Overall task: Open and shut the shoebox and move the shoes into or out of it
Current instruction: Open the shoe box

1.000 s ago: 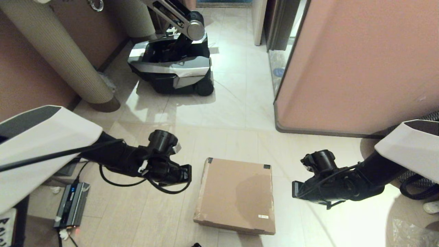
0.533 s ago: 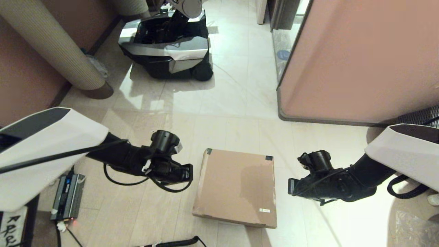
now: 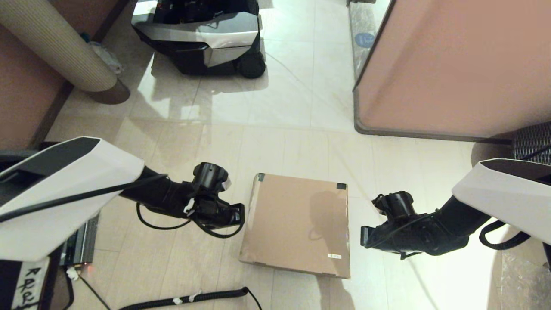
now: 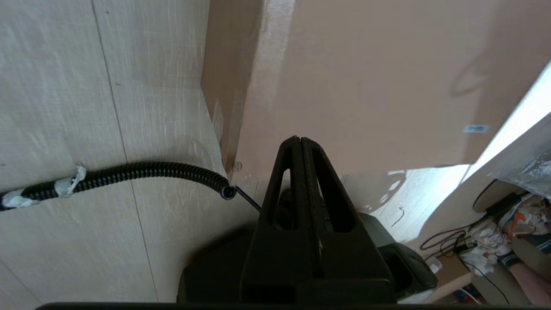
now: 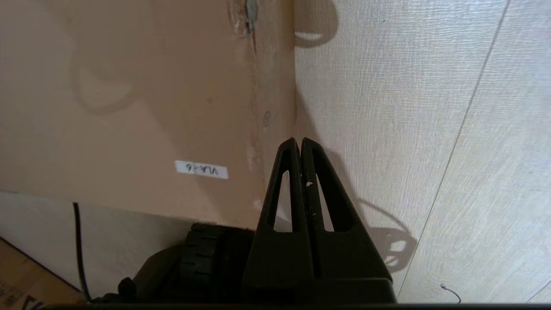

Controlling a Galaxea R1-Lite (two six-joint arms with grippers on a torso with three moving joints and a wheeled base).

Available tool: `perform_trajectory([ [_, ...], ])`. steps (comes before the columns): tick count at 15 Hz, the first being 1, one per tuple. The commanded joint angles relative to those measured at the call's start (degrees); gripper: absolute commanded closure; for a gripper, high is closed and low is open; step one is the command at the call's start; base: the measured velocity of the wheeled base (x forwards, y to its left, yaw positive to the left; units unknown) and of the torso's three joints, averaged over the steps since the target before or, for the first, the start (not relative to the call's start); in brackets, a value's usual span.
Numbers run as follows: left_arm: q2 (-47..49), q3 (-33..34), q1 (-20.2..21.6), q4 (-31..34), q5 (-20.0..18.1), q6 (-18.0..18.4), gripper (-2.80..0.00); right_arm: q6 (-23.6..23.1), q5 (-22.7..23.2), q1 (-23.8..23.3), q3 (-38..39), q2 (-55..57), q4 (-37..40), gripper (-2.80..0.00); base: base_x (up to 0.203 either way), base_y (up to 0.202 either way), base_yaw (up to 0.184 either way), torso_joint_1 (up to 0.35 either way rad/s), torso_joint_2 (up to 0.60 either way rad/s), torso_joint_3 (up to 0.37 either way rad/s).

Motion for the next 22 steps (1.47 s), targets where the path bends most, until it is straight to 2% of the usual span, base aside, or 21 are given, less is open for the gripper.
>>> perform_trajectory([
  [1,0.81,-0.33,-0.08,0.01,-0.04,-0.13,0.00,0.19,0.05,0.03,-0.17,0.21,-0.16,0.00,0.000,0.000,0.000,0.006,0.00,-0.194],
  [9,1.77,-0.41,-0.34,-0.43,0.14,-0.13,0.00,0.29,-0.02,-0.22,0.43,0.72,-0.19,0.00,0.000,0.000,0.000,0.005,0.00,-0.196],
  [10,1.54,-0.41,-0.24,-0.77,0.61,-0.10,0.00,0.29,-0.02,-0.22,0.37,0.82,-0.25,0.00,0.000,0.000,0.000,0.011,0.00,-0.202],
  [13,-1.06,-0.95,1.10,-1.87,5.48,0.57,0.00,0.21,-0.02,-0.23,0.01,0.91,-0.16,0.00,0.000,0.000,0.000,0.002,0.01,-0.069],
  [16,-5.04,-0.90,2.00,-1.83,6.09,1.77,0.00,0.29,-0.02,-0.26,-0.03,1.17,-0.16,0.00,0.000,0.000,0.000,0.000,0.00,0.000],
  [17,-5.33,-0.33,2.03,-1.53,6.47,3.52,0.00,0.29,-0.02,-0.22,-0.07,1.26,-0.16,0.00,0.000,0.000,0.000,0.000,0.00,0.000],
  [20,0.15,1.14,2.33,-3.33,7.45,3.84,0.00,0.29,-0.02,-0.22,-0.25,2.04,-0.25,0.00,0.000,0.000,0.000,0.000,0.00,0.000],
  [22,4.85,0.50,2.52,-9.22,7.66,4.91,0.00,0.38,0.07,-0.08,-0.25,2.36,-1.04,0.00,0.000,0.000,0.000,0.000,0.00,0.000],
])
